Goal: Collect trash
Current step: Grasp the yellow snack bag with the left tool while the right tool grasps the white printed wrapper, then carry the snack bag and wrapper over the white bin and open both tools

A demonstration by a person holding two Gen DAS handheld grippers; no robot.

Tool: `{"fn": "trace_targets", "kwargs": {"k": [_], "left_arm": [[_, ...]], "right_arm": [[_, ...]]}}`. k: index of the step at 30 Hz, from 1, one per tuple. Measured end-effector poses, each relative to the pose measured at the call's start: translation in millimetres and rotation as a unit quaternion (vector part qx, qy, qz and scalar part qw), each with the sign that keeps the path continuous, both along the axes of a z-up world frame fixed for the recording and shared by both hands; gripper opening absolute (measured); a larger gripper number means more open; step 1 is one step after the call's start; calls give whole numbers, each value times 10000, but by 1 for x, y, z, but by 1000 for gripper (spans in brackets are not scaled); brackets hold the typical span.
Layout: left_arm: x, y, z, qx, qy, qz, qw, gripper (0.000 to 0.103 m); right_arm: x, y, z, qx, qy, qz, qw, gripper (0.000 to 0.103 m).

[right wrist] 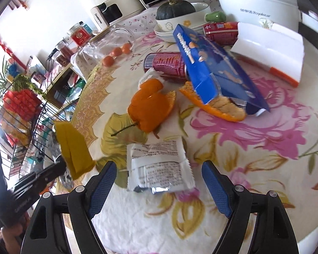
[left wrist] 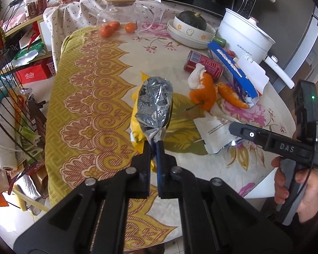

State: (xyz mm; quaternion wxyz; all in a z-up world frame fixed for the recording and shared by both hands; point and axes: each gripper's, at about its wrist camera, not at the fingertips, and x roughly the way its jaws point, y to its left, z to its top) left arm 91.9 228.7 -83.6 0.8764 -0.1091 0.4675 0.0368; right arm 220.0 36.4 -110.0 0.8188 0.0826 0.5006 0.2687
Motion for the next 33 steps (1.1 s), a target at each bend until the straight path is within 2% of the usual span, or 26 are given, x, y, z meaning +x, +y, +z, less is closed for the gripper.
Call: {"fn": "trace_targets", "kwargs": {"k": [3, 4, 5, 7, 9, 10, 13, 18, 26, 33], "left_arm": [[-2, 4, -2, 3, 37, 11, 10000, 5], [-3, 4, -2, 5, 46, 17, 10000, 5], [-3, 5, -2, 1, 50, 21, 10000, 5], [-3, 5, -1, -4, 49, 16, 10000, 5], [-4, 3, 1, 4, 32, 9, 10000, 5], [-4, 1, 2, 7, 12, 2, 10000, 5], [-4, -6, 7, 18, -52, -56, 10000, 5], [-2, -25, 16, -1, -147, -204, 9997, 5], [8, -70, 30, -97, -318, -558, 9979, 5], [21, -127, 36, -204, -399, -1041, 9936, 5]], "right_arm": [[5, 3, -10, 162, 166, -37, 9997, 68], [5, 3, -9, 192, 89, -56, 9998, 65], [5, 4, -9, 232, 81, 9, 9997, 52], [5, 3, -7, 440, 81, 111, 9989, 39], [1, 2, -3, 626, 35, 243, 9977, 17], [-1, 2, 1, 624, -44, 304, 9976, 9], [-12, -1, 13, 365, -326, 413, 9979, 6], [-20, -22, 30, 301, -460, 352, 9979, 6], [-32, -84, 65, 231, -691, 3, 9973, 6], [-38, -142, 83, 37, -803, -399, 9960, 6]]}}
